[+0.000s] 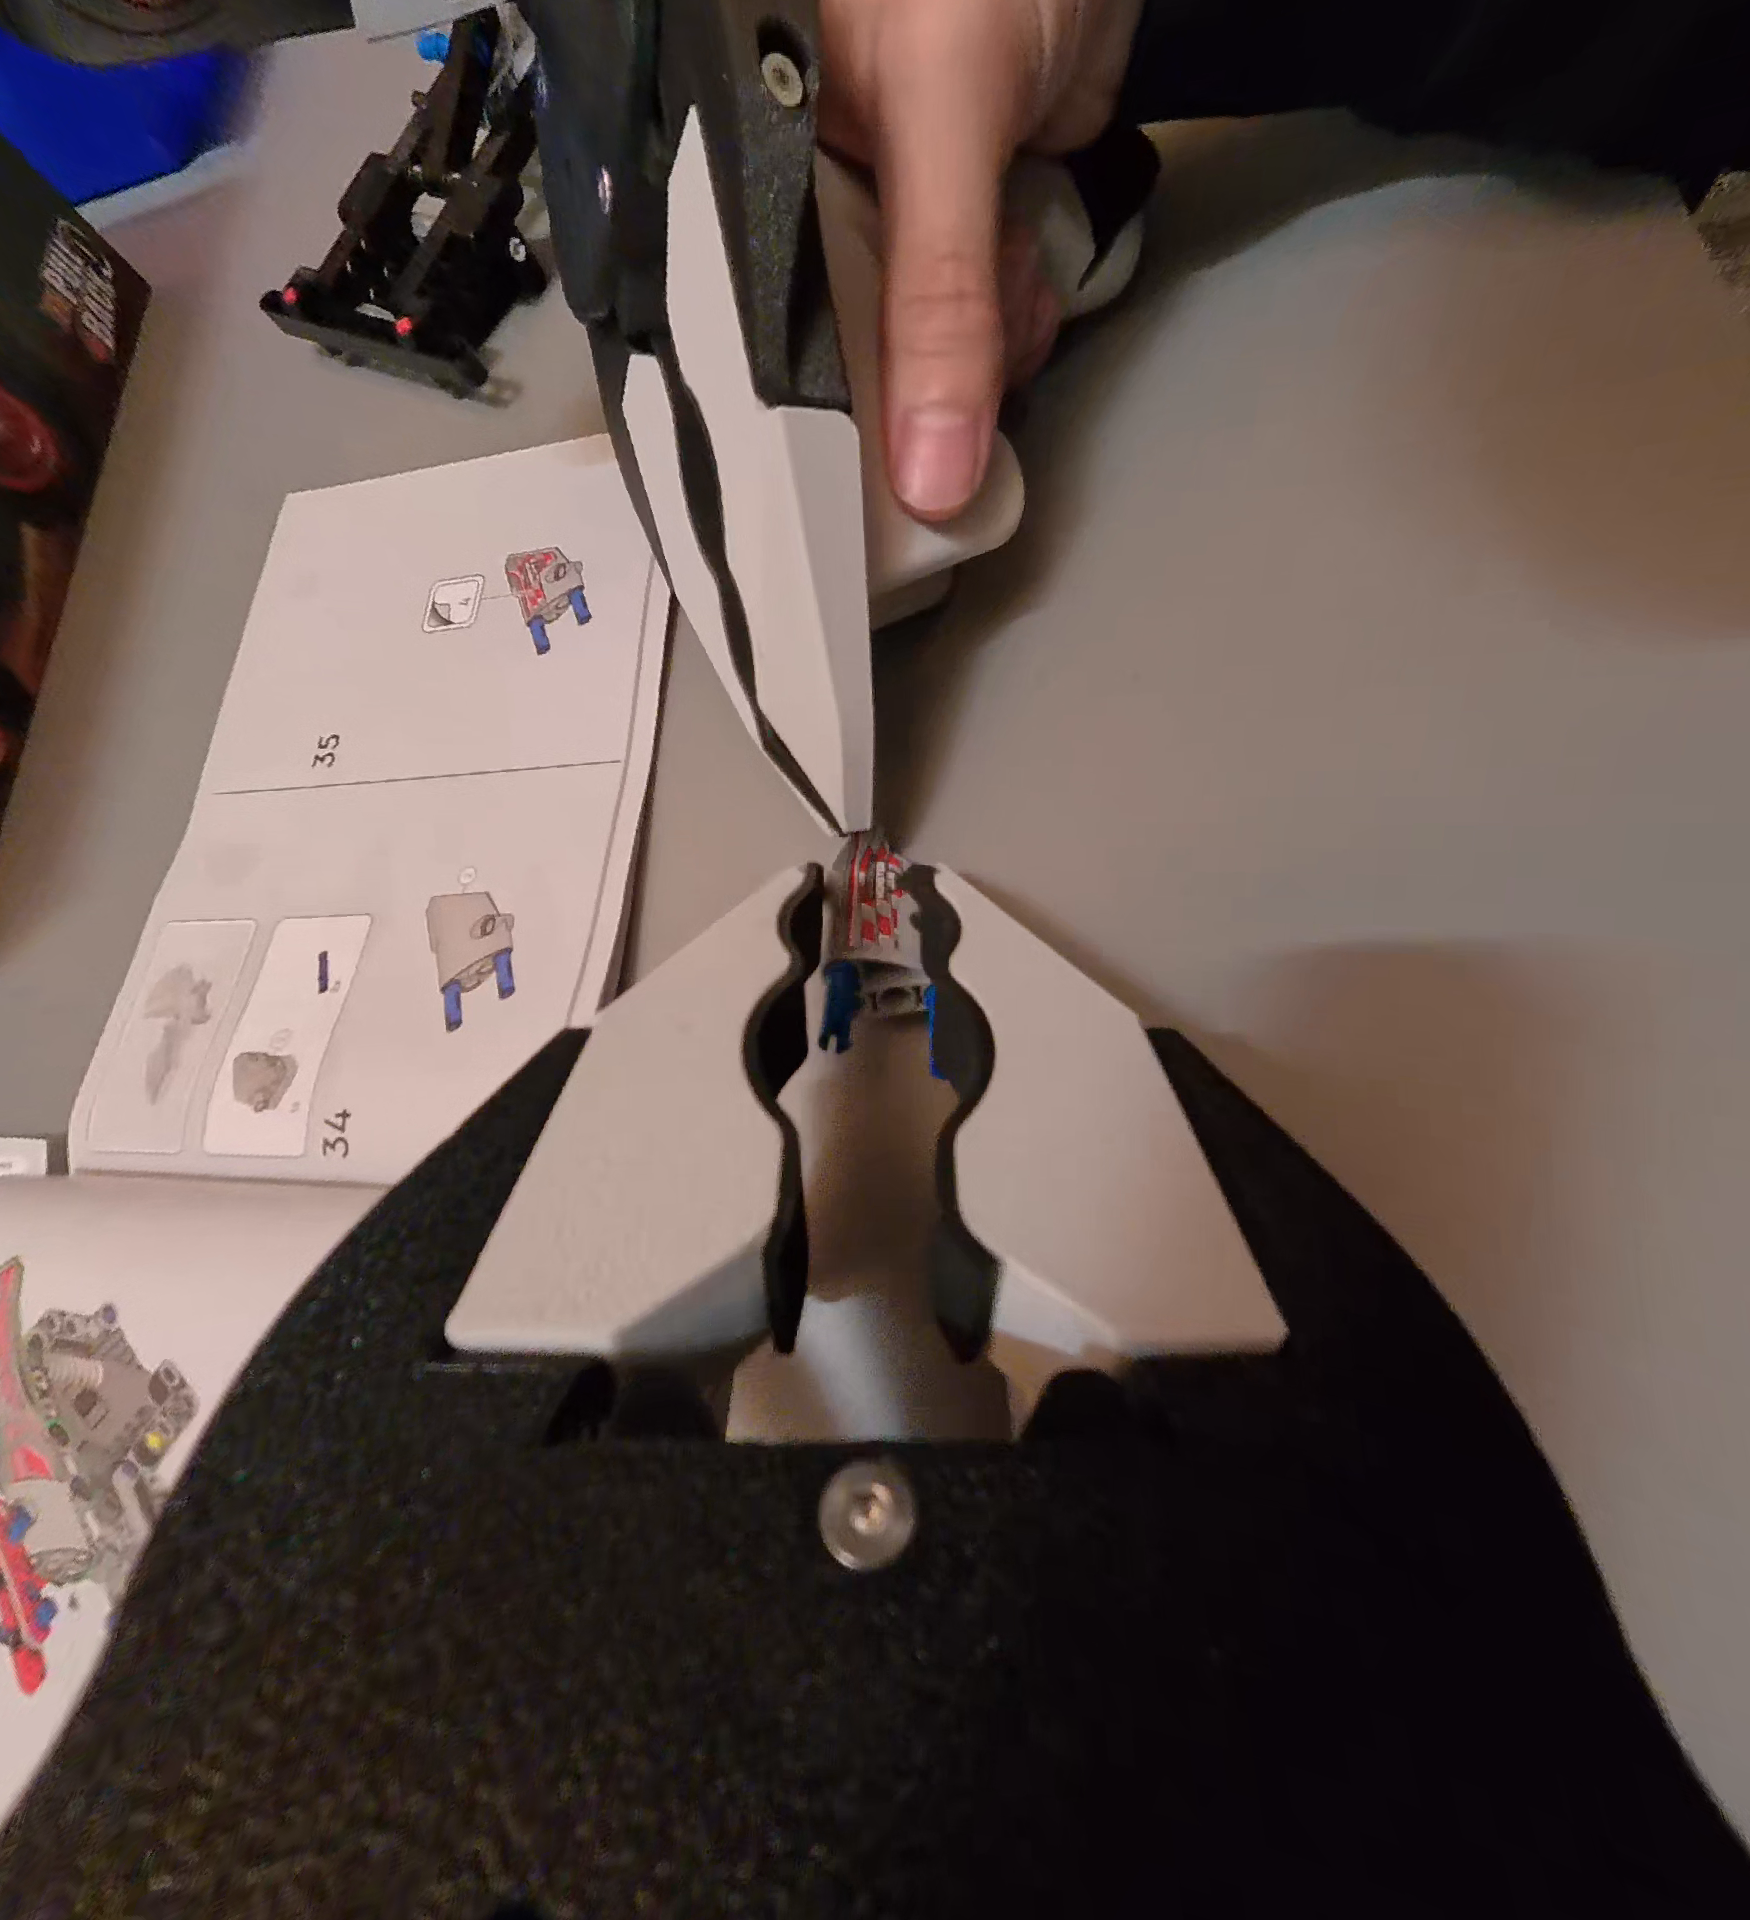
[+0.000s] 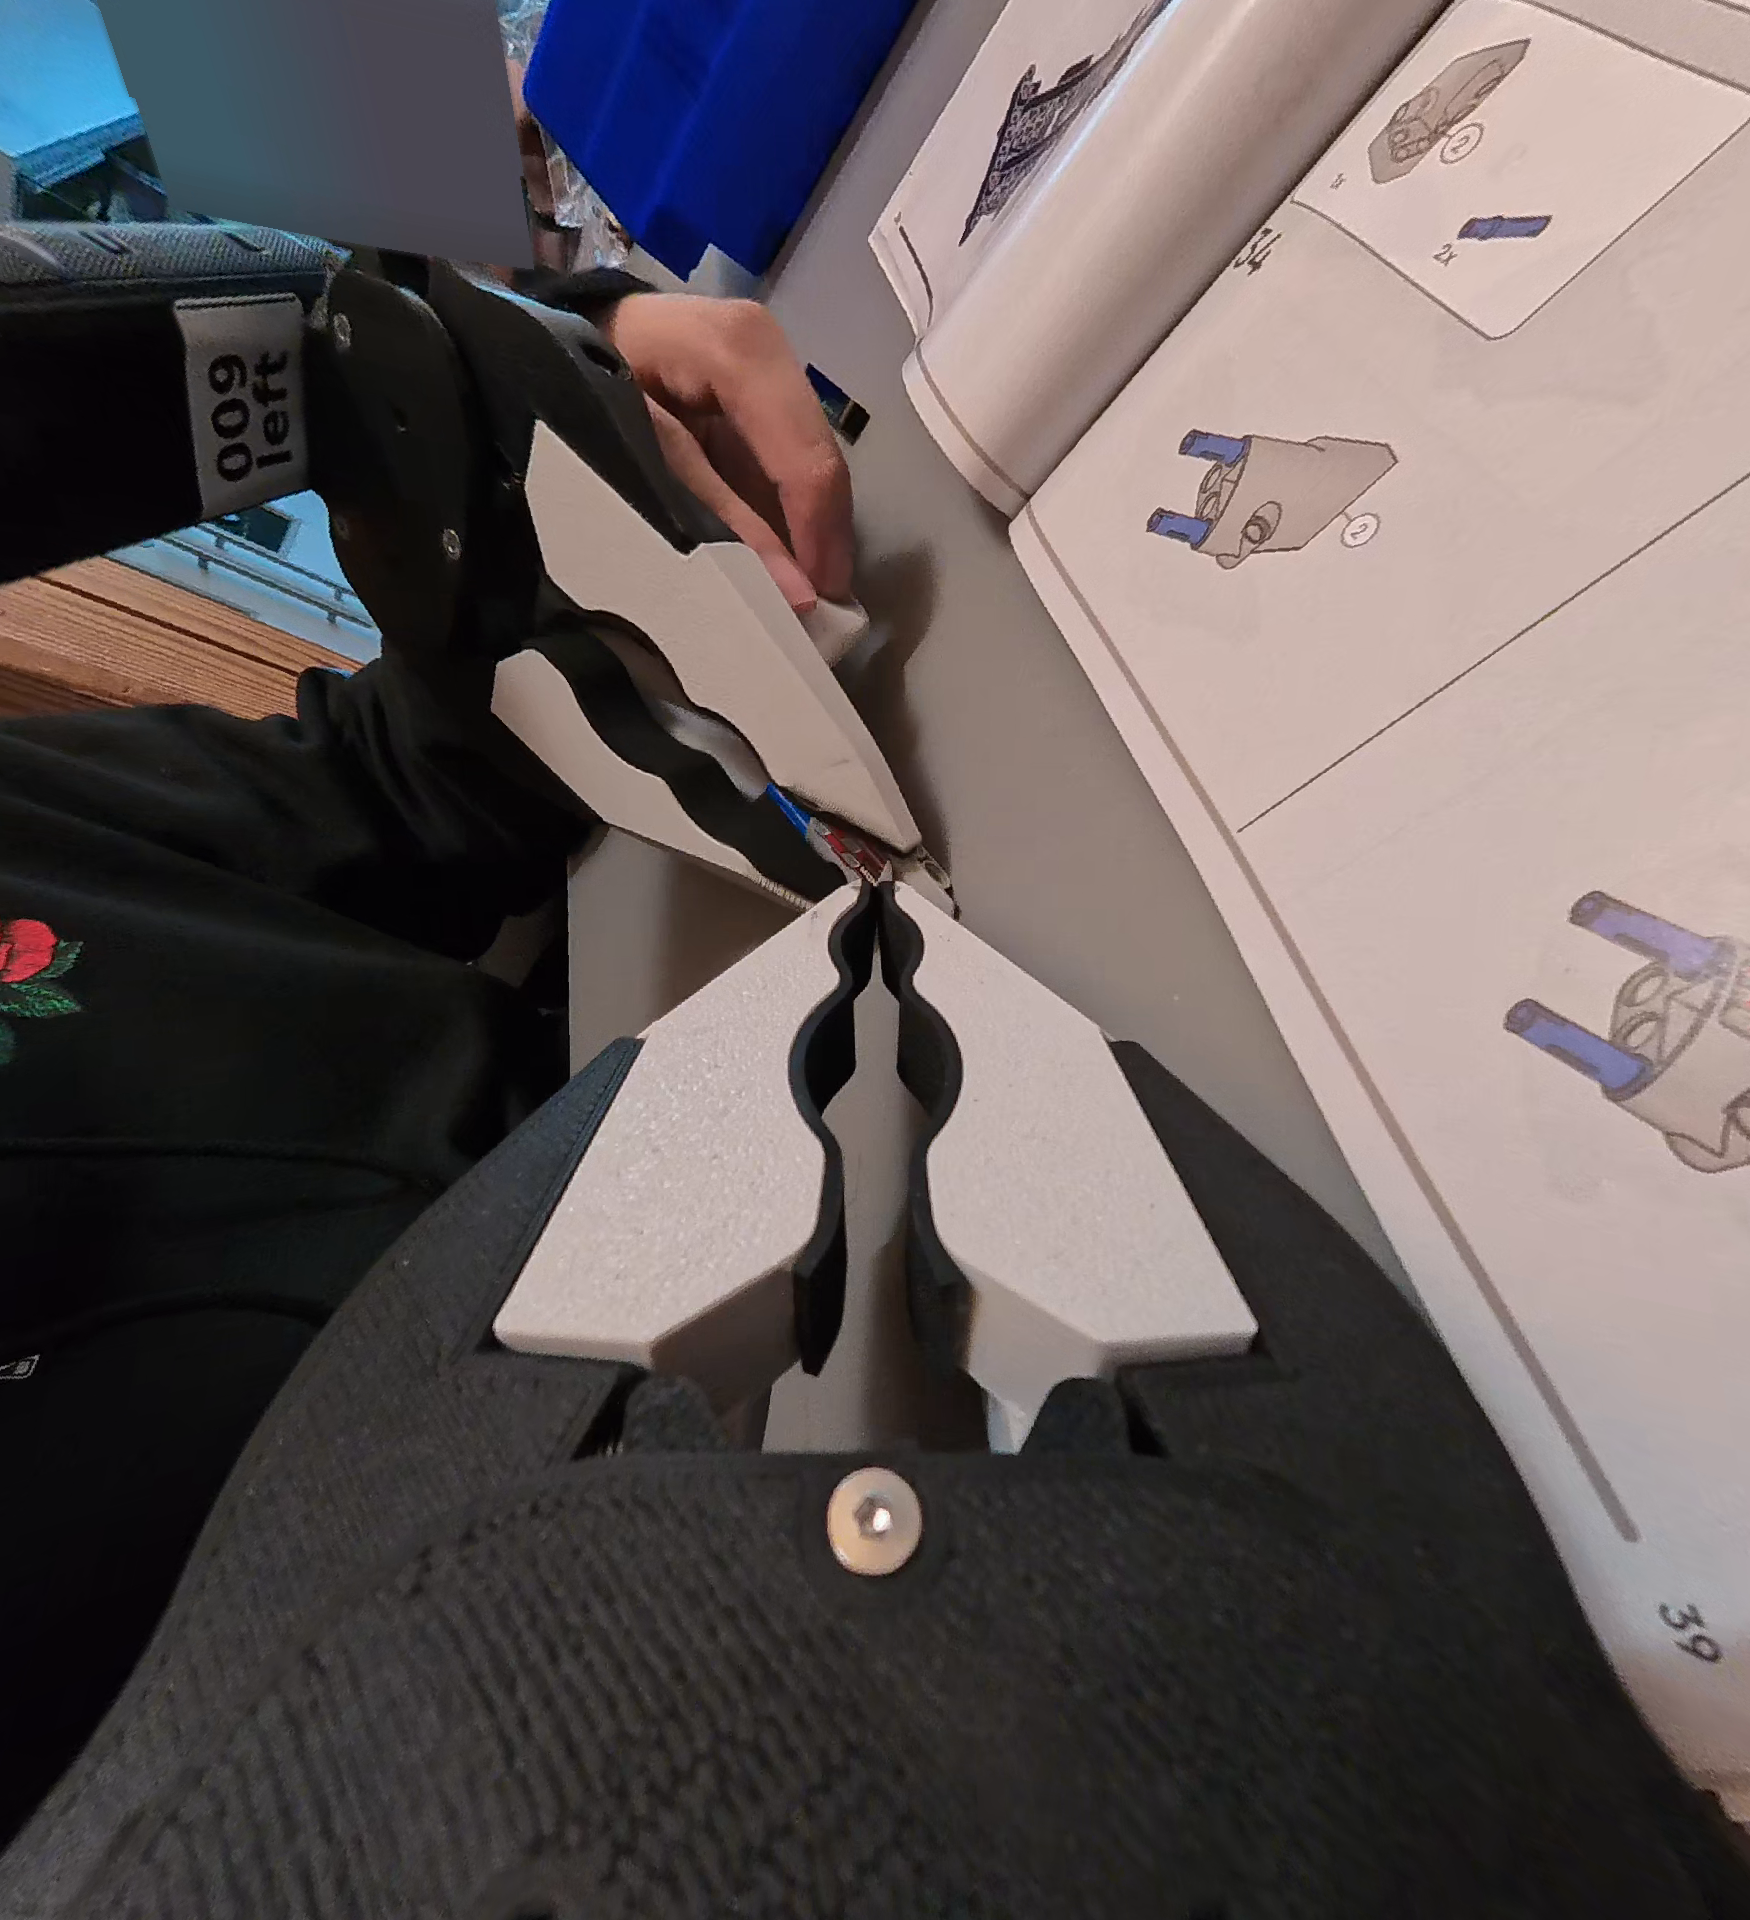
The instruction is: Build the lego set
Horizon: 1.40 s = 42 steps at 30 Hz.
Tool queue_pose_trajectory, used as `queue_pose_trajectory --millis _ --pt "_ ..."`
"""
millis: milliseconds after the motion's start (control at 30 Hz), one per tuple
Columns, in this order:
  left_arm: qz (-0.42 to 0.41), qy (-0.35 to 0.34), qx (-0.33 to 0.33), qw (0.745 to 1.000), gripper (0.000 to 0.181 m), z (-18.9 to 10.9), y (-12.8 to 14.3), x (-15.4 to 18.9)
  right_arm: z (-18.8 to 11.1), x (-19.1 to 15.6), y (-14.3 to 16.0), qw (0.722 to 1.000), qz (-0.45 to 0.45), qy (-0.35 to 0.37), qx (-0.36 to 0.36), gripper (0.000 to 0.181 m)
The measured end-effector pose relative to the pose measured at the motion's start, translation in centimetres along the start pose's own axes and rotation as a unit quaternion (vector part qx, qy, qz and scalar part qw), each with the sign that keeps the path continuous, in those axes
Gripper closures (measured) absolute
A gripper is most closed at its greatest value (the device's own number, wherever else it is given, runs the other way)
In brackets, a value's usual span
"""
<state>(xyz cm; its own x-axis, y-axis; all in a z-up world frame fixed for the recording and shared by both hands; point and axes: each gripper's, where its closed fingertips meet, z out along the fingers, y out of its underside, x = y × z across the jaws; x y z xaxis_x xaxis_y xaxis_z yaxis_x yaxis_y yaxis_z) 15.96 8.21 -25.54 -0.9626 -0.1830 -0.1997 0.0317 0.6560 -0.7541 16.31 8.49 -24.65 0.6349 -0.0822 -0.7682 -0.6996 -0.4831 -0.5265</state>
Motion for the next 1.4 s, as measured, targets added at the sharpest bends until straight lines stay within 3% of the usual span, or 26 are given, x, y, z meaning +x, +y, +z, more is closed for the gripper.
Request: queue_pose_trajectory --millis 200,333,500,900,967,1067,1167,1300,1400 --pt "-0.017 -0.017 0.027 0.999 0.161 -1.1 -0.5 -0.8 0.0 0.0 -0.1 1.000 0.001 -0.001 0.002 0.181" --pt "0.005 -0.013 0.056 0.998 0.177 -1.7 -1.2 -0.5 0.0 0.0 0.0 1.000 0.002 -0.001 0.002 0.181" --pt "0.003 0.014 0.020 1.000 0.181 -0.8 -0.1 0.2 0.0 0.0 0.0 1.000 0.003 -0.001 0.002 0.181" --pt "-0.041 0.053 0.017 0.998 0.181 -0.4 0.0 0.4 -0.1 0.2 -0.1 1.000 -0.011 0.000 -0.008 0.181" --pt "-0.029 0.069 -0.015 0.997 0.181 -0.1 0.9 1.0 -0.5 0.7 -0.7 1.000 -0.016 0.019 0.007 0.181" --pt "0.004 0.019 -0.019 1.000 0.181 -0.1 1.1 0.2 -1.3 1.2 -0.8 0.998 -0.043 0.039 0.008 0.177" --pt "-0.004 0.028 -0.008 1.000 0.181 -0.5 0.8 0.4 -0.8 0.6 0.2 0.998 -0.046 0.017 -0.026 0.181" --pt "-0.050 0.019 0.077 0.996 0.181 -1.4 -2.1 -0.7 -1.0 0.7 0.0 0.999 -0.027 0.009 -0.016 0.181" --pt "-0.056 -0.016 0.059 0.997 0.157 -1.0 -1.8 -1.8 -1.1 0.8 -0.2 1.000 -0.018 0.004 -0.011 0.181"
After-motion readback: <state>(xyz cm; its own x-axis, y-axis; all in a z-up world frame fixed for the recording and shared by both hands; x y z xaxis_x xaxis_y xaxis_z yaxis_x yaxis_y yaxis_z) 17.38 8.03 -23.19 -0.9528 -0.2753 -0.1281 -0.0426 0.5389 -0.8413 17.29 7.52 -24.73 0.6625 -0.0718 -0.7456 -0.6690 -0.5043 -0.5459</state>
